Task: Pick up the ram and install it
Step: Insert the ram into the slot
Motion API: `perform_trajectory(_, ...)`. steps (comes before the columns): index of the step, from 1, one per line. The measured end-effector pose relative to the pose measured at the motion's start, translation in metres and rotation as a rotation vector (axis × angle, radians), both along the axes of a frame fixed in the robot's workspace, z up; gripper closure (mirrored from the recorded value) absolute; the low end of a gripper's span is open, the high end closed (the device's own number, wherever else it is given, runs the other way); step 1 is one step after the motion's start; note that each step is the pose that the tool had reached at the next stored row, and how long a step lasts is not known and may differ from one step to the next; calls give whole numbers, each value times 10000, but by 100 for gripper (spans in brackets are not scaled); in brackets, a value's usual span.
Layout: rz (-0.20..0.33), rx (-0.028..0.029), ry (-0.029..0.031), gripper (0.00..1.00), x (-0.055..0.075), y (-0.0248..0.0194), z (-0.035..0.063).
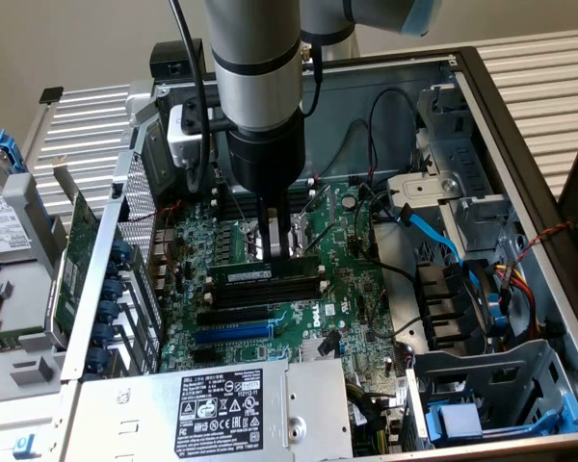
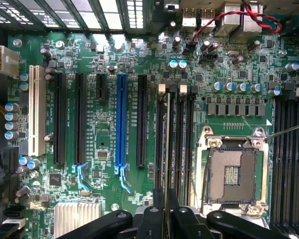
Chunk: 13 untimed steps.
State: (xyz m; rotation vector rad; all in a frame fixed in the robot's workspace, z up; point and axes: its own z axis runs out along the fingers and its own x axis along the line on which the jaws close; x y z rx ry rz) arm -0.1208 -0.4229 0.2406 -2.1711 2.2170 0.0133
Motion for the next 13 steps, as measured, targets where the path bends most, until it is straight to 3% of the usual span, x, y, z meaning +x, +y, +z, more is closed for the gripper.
perform_trajectory(13, 8, 2, -1, 86, -5, -4, -20)
